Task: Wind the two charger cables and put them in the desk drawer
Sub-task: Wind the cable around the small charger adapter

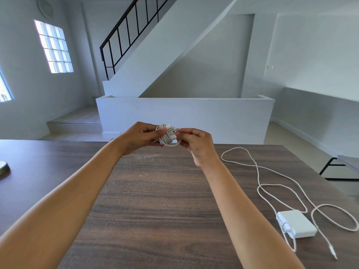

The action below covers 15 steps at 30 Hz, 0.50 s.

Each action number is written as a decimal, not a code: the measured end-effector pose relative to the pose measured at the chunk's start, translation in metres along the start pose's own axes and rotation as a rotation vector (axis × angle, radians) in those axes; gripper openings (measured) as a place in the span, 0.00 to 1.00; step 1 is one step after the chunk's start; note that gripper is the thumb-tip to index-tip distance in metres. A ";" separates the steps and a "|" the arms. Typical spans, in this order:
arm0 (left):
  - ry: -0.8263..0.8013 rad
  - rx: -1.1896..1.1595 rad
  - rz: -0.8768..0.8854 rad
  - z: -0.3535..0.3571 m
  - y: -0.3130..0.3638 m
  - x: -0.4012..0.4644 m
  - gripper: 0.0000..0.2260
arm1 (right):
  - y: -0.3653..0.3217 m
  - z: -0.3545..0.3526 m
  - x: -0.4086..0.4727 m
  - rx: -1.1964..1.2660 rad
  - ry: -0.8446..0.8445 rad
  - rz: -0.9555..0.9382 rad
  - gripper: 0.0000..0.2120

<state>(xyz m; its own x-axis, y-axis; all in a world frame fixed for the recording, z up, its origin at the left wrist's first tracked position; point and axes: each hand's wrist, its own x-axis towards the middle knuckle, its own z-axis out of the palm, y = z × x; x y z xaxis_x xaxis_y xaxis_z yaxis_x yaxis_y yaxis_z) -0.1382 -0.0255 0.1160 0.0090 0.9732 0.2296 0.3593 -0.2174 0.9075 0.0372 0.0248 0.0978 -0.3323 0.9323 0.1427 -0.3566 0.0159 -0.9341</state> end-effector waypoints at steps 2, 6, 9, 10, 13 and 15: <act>0.031 0.070 0.025 0.002 0.000 0.002 0.17 | -0.004 0.000 0.002 0.114 0.036 0.145 0.08; 0.072 0.173 0.073 0.005 0.001 0.005 0.12 | -0.001 -0.002 0.003 0.269 0.055 0.417 0.04; 0.130 0.152 0.086 0.007 0.000 0.007 0.12 | 0.002 -0.002 0.004 0.227 0.021 0.460 0.05; 0.149 0.160 0.094 0.008 -0.001 0.008 0.12 | 0.002 -0.002 0.005 0.235 0.023 0.444 0.04; 0.182 0.202 0.106 0.010 -0.002 0.010 0.12 | 0.002 0.000 0.005 0.257 0.054 0.347 0.04; 0.174 0.205 0.097 0.010 -0.001 0.011 0.13 | 0.005 0.000 0.005 0.166 0.082 0.226 0.06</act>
<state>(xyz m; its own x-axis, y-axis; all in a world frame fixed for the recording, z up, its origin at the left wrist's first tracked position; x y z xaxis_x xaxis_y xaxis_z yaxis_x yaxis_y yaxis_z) -0.1294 -0.0140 0.1138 -0.1010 0.9174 0.3850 0.5461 -0.2723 0.7922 0.0337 0.0290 0.0937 -0.3507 0.9316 -0.0961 -0.4214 -0.2486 -0.8721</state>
